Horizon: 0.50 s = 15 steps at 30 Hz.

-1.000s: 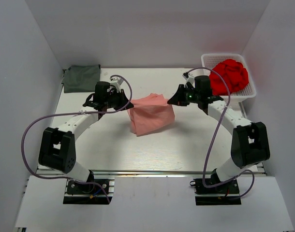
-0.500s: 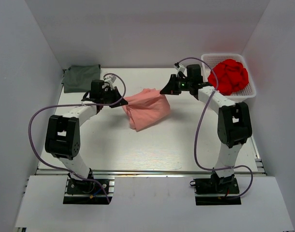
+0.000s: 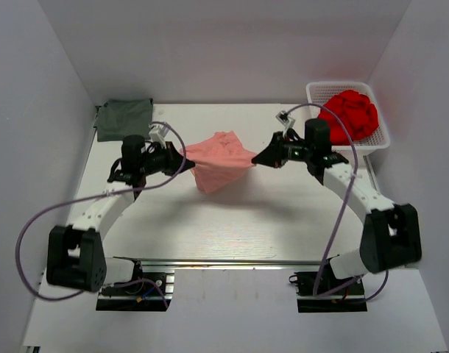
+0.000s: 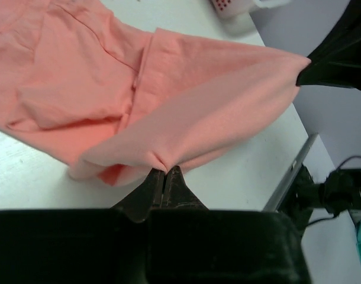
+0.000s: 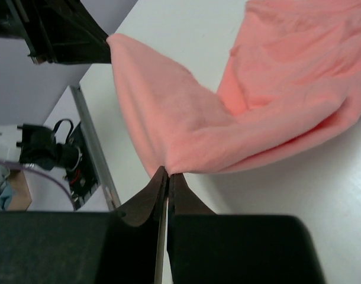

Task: Fold and stack the t-shirts
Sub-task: Fold the long partially folded tshirt into a neat square

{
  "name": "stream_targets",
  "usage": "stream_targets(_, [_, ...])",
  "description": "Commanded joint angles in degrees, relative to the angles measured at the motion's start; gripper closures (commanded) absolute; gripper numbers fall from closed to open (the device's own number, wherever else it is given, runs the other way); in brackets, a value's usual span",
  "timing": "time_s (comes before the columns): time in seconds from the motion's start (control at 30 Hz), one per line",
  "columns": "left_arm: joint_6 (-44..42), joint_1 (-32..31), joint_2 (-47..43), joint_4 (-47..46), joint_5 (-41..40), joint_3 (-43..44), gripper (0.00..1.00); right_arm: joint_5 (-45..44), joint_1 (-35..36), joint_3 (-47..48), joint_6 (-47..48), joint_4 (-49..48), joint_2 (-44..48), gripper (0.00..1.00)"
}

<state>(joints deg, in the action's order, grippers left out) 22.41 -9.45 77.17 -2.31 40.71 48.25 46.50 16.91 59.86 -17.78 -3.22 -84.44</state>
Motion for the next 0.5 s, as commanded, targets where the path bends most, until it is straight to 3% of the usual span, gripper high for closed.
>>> stream_targets(0.0, [-0.44,0.14,-9.03,-2.09,2.62,-6.83,1.0,2.98,-0.03,-7.45,-0.94,-5.39,8.73,1.0])
stream_targets(0.2, [0.26,0.14,-20.54,-1.39,6.57,-11.16,1.0,2.54,0.41,-16.43,-2.43,-7.84,19.91,1.0])
stream_targets(0.47, [2.11,0.14,-24.88,-2.08,6.49,-14.49,1.0,1.23,1.11,-22.06,-4.81,-8.38,28.2,1.0])
